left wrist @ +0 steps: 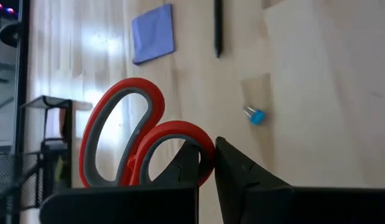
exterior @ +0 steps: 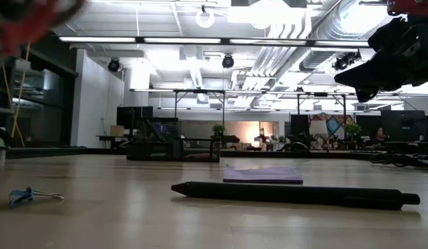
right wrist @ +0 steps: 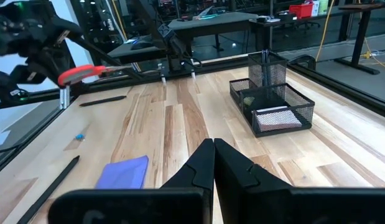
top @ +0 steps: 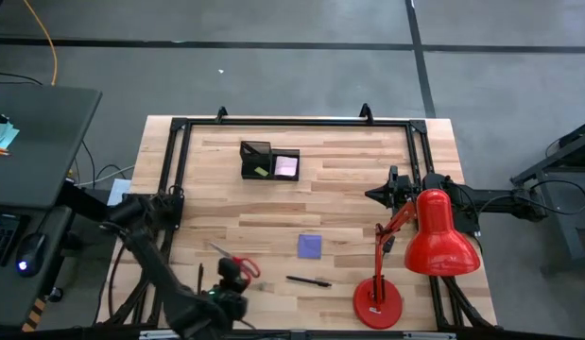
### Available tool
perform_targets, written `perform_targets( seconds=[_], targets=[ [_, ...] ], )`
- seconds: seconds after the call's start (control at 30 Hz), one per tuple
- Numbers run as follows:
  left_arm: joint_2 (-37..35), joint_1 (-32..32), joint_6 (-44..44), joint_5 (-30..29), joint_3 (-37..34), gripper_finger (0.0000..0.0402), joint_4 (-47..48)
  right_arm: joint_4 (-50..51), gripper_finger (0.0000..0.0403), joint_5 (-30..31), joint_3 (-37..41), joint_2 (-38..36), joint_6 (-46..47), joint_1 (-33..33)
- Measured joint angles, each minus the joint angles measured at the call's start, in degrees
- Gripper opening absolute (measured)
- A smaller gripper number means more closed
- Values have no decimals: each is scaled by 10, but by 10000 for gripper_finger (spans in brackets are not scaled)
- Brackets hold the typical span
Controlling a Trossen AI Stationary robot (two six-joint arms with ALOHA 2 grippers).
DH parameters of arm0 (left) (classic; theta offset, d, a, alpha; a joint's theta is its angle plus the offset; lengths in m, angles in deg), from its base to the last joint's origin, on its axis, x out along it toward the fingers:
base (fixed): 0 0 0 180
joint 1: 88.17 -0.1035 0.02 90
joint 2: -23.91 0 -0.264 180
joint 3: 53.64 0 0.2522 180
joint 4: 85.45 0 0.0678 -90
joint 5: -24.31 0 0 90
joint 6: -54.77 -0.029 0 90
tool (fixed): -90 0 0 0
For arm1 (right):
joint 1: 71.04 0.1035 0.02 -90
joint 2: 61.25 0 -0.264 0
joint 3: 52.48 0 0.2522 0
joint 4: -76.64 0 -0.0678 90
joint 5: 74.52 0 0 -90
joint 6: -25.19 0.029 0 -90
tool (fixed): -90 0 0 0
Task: Pick and place office supplies into organizer
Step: Put the red scissors into the black desk organizer
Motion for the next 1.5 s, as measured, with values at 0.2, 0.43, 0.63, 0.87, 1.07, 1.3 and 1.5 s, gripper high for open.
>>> perform_targets(
  seconds=[0.2, 0.43, 0.63, 0.87, 1.07, 1.3, 1.5],
  targets=[
    [-65, 52, 112, -47, -81, 6, -2, 0, 3, 0, 0, 0, 0, 0],
    [-146, 58, 145, -105, -166, 8, -28, 0, 2, 0, 0, 0, 0, 0],
    [-243, 45, 172, -199, -242, 13, -41, 0, 2, 0, 0, 0, 0, 0],
    [-393, 29, 199, -282, -325, 13, -41, 0, 2, 0, 0, 0, 0, 0],
    [-508, -17, 185, -341, -375, 14, -55, 0, 2, 0, 0, 0, 0, 0],
    [-597, -91, 107, -350, -390, 14, -55, 0, 3, 0, 0, 0, 0, 0],
    [-678, -158, 44, -351, -390, 14, -57, 0, 2, 0, 0, 0, 0, 0]
  ],
)
